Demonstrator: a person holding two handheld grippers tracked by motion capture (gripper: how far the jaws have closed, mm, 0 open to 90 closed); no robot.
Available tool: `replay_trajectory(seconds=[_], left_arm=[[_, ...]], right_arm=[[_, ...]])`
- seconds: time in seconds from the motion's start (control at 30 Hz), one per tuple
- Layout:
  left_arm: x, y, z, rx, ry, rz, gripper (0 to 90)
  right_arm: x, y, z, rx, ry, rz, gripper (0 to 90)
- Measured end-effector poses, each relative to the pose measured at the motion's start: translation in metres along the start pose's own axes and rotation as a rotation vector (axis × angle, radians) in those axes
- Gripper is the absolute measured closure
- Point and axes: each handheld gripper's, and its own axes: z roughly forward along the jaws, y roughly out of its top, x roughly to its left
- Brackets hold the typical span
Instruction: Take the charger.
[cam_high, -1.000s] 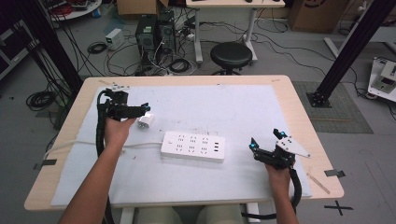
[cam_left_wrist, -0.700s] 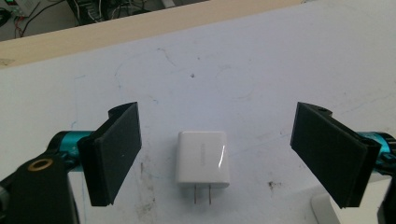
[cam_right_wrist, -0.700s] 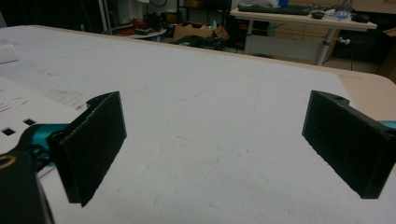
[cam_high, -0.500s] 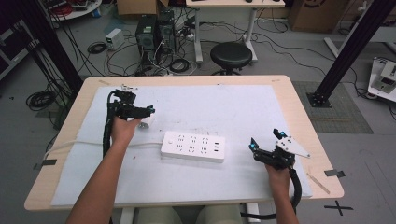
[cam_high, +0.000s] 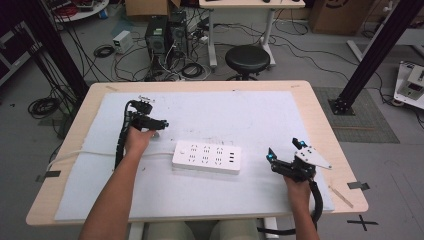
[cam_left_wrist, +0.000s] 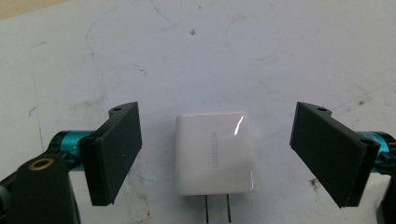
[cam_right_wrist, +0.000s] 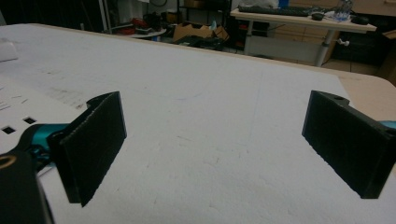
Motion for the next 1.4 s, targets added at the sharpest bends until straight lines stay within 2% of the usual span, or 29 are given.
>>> replay_trajectory(seconds=[0.27,0.4,0.47,0.6,0.7,0.87,0.93,1.13,1.4], left_arm=[[0.002,-0.007,0.012,0.042,0.011,0.007,17.8],[0.004,-0.012,0.019,0.062,0.02,0.012,21.3],[0.005,-0.014,0.022,0.073,0.02,0.004,21.3],[0.006,-0.018,0.027,0.077,0.02,-0.006,21.3],[0.005,-0.018,0.029,0.084,0.025,0.006,21.4],[0.007,-0.019,0.03,0.08,0.008,-0.005,22.4],[0.008,-0.019,0.031,0.072,0.003,0.002,23.0],[0.007,-0.019,0.029,0.07,-0.034,0.01,34.8],[0.007,-0.021,0.027,0.061,-0.045,0.003,40.3]], right_arm=[[0.001,0.0,0.0,0.002,-0.002,0.002,6.3],[0.0,0.0,0.0,0.001,-0.002,0.004,6.3],[0.001,0.0,0.0,0.003,-0.001,0.002,6.3],[0.0,0.0,0.0,0.003,-0.001,0.004,6.3],[0.001,0.0,0.0,0.003,0.0,0.004,6.3],[0.0,0.0,0.0,0.0,0.002,-0.007,6.3],[0.001,0.0,0.0,0.003,-0.001,0.002,6.3],[0.001,0.0,0.0,-0.001,-0.004,-0.005,6.3],[0.001,0.0,0.0,-0.001,-0.004,-0.001,6.3]])
